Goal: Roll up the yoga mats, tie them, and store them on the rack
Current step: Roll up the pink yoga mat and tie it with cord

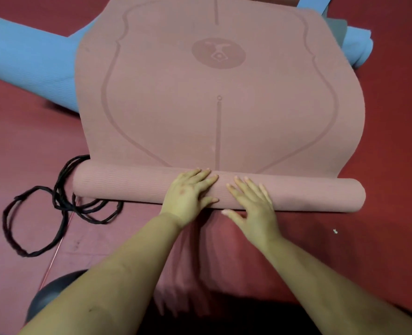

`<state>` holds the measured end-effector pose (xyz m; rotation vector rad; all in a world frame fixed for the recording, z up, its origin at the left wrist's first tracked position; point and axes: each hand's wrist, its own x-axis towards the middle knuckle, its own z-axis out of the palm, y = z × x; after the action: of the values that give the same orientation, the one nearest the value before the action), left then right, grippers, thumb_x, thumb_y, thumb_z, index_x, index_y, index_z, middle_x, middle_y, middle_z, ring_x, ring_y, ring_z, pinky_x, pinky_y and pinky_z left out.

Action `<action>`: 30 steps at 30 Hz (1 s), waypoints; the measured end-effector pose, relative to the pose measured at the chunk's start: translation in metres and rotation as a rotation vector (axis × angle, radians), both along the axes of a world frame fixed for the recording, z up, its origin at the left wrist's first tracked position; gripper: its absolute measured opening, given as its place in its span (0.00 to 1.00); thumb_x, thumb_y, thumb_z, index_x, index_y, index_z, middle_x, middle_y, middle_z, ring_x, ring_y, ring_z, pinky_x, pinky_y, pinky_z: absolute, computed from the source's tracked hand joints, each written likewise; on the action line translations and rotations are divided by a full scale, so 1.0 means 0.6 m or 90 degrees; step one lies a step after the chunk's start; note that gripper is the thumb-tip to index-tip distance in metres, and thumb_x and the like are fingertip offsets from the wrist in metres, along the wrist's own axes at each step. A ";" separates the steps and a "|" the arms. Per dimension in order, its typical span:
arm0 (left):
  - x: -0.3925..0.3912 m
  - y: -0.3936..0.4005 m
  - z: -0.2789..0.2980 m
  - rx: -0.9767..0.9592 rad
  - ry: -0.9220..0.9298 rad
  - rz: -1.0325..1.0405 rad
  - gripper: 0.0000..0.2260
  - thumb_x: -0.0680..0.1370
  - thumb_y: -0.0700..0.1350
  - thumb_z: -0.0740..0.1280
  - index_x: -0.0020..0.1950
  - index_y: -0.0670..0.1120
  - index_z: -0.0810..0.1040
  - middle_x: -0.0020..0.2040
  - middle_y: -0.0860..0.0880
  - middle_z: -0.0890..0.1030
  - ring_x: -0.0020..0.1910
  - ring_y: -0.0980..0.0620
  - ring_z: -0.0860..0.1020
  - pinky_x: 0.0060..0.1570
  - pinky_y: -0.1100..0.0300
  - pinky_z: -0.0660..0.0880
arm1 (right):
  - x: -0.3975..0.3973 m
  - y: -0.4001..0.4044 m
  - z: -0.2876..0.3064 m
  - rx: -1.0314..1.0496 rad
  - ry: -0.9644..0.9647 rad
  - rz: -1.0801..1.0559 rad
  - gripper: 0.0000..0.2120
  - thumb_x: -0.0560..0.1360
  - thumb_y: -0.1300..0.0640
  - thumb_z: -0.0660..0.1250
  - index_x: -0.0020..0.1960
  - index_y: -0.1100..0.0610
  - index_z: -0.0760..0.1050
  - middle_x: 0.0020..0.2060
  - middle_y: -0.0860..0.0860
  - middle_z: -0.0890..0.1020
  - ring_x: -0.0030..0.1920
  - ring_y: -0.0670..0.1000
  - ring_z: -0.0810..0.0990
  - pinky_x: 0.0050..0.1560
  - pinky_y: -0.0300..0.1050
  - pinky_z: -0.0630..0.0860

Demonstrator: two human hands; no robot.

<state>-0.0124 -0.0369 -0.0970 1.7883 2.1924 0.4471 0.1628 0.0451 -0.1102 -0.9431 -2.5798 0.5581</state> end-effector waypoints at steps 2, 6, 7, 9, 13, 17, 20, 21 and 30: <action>-0.013 0.019 0.009 -0.014 0.000 -0.004 0.25 0.71 0.59 0.61 0.59 0.44 0.80 0.58 0.41 0.81 0.56 0.39 0.79 0.56 0.45 0.73 | -0.018 0.023 0.004 -0.025 -0.006 -0.020 0.24 0.70 0.42 0.63 0.61 0.53 0.78 0.61 0.52 0.79 0.64 0.55 0.75 0.68 0.49 0.59; 0.002 0.016 0.001 0.013 0.049 0.000 0.24 0.72 0.56 0.64 0.63 0.43 0.78 0.62 0.43 0.78 0.60 0.41 0.77 0.63 0.49 0.69 | -0.038 0.066 0.025 -0.107 -0.031 0.000 0.22 0.68 0.48 0.69 0.60 0.54 0.79 0.60 0.53 0.80 0.63 0.57 0.76 0.65 0.54 0.66; 0.006 0.008 -0.002 0.009 0.057 -0.012 0.25 0.72 0.57 0.62 0.64 0.43 0.77 0.62 0.44 0.78 0.60 0.42 0.77 0.64 0.51 0.67 | -0.037 0.066 0.026 -0.103 -0.029 0.004 0.21 0.68 0.49 0.69 0.59 0.54 0.80 0.59 0.54 0.80 0.62 0.57 0.77 0.65 0.53 0.67; 0.003 0.005 -0.010 0.011 0.045 -0.031 0.26 0.72 0.57 0.59 0.65 0.44 0.76 0.63 0.45 0.78 0.60 0.42 0.77 0.64 0.53 0.63 | -0.028 0.049 0.015 -0.039 -0.021 0.004 0.20 0.69 0.47 0.67 0.58 0.55 0.81 0.59 0.54 0.81 0.62 0.57 0.77 0.66 0.51 0.67; -0.027 0.030 0.005 -0.023 -0.019 -0.046 0.27 0.73 0.54 0.68 0.70 0.47 0.71 0.69 0.46 0.72 0.69 0.44 0.69 0.68 0.52 0.61 | -0.019 0.014 -0.009 0.034 0.010 -0.004 0.25 0.70 0.42 0.64 0.62 0.54 0.78 0.64 0.53 0.77 0.67 0.53 0.70 0.69 0.50 0.58; -0.041 0.063 0.010 -0.028 0.027 -0.035 0.27 0.77 0.56 0.64 0.74 0.49 0.64 0.74 0.49 0.65 0.73 0.49 0.63 0.70 0.58 0.53 | -0.043 0.058 0.000 0.012 -0.007 -0.010 0.24 0.70 0.43 0.62 0.61 0.52 0.78 0.61 0.53 0.79 0.62 0.55 0.76 0.66 0.47 0.59; -0.028 0.043 0.001 0.081 0.076 -0.010 0.25 0.75 0.56 0.61 0.66 0.43 0.75 0.65 0.43 0.76 0.64 0.44 0.74 0.66 0.52 0.63 | -0.053 0.088 0.013 -0.038 -0.005 0.013 0.24 0.69 0.42 0.65 0.62 0.52 0.78 0.61 0.52 0.79 0.63 0.54 0.76 0.66 0.50 0.64; -0.025 0.031 -0.011 0.102 0.091 -0.009 0.26 0.74 0.56 0.61 0.66 0.42 0.74 0.64 0.43 0.76 0.64 0.43 0.73 0.66 0.51 0.62 | -0.054 0.095 0.017 -0.059 -0.005 0.016 0.24 0.69 0.42 0.66 0.62 0.51 0.78 0.61 0.52 0.79 0.63 0.54 0.76 0.67 0.50 0.64; -0.044 0.029 -0.023 0.138 0.108 -0.046 0.24 0.74 0.56 0.62 0.63 0.41 0.77 0.61 0.43 0.79 0.59 0.43 0.78 0.60 0.52 0.65 | -0.034 0.070 -0.013 0.109 0.020 0.020 0.29 0.69 0.40 0.65 0.64 0.54 0.75 0.64 0.53 0.76 0.66 0.55 0.71 0.70 0.52 0.59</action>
<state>-0.0387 -0.0194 -0.1110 2.0812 2.2547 0.5547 0.1424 0.0872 -0.1178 -0.8315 -2.5708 0.3497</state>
